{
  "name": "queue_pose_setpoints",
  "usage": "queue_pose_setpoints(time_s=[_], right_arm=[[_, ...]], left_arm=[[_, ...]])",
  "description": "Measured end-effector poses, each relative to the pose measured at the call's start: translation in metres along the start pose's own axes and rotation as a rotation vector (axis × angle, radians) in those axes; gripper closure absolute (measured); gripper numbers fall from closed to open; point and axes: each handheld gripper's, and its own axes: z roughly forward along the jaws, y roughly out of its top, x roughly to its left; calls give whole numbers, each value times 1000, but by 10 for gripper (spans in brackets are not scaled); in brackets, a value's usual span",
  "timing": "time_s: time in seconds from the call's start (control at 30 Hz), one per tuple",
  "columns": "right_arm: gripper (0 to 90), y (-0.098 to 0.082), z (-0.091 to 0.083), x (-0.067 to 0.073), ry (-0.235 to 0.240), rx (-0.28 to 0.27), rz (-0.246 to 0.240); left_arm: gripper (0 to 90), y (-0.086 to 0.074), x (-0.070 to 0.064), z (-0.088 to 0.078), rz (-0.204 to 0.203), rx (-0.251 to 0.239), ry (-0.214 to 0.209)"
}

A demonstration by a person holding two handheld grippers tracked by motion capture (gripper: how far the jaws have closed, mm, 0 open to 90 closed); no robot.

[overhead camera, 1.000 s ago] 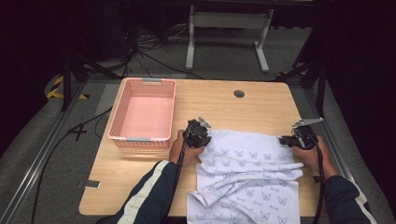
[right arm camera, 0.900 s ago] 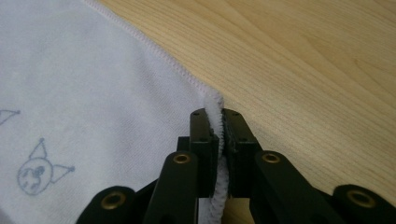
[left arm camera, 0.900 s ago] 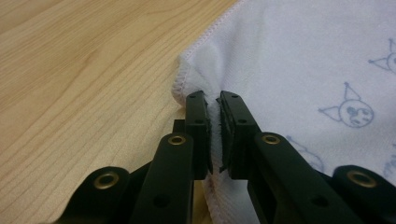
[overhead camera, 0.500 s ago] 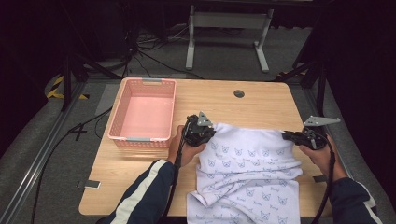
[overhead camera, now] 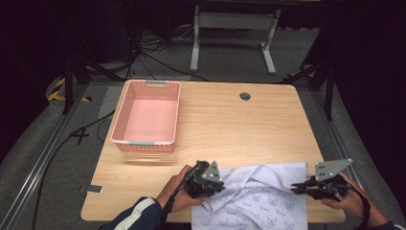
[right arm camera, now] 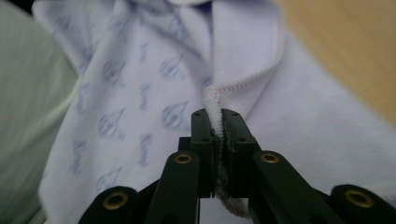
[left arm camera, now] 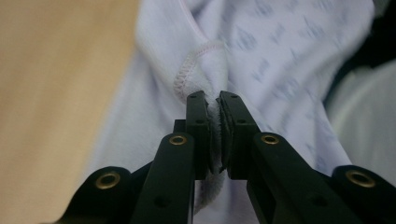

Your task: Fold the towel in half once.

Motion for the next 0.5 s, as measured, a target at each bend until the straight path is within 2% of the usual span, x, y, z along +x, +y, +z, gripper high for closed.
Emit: queue_pose_setpoints(time_s=[0.07, 0.1, 0.13, 0.17, 0.2, 0.23, 0.3, 0.37, 0.4, 0.43, 0.5], right_arm=[[834, -6, 16, 9, 51, 96, -32], [834, -7, 24, 12, 64, 127, -36], [836, -10, 37, 15, 59, 174, -30], [836, -11, 40, 15, 54, 172, -25], [836, -11, 40, 15, 54, 172, -25], [838, -11, 41, 15, 52, 151, -1], [839, -11, 41, 15, 9, 142, 8], [839, -10, 42, 13, -52, 135, 13], [840, -9, 43, 11, -84, 125, 23], [840, -8, 44, 7, -108, 110, 44], [842, -6, 47, -2, -150, 82, 72]], left_arm=[[832, -2, -10, 9, 30, 48, 19], [832, -3, -12, 11, 35, 57, 24], [834, -2, -13, 14, 42, 88, 46], [835, -2, -13, 15, 54, 102, 65], [837, -2, -13, 15, 54, 102, 65], [837, -1, -12, 16, 67, 115, 98], [841, -1, -6, 19, 55, 122, 135], [844, 2, 0, 21, 58, 129, 148], [845, 4, 4, 23, 57, 133, 193], [846, 5, 8, 25, 60, 138, 218], [847, 9, 18, 30, 41, 139, 260]])
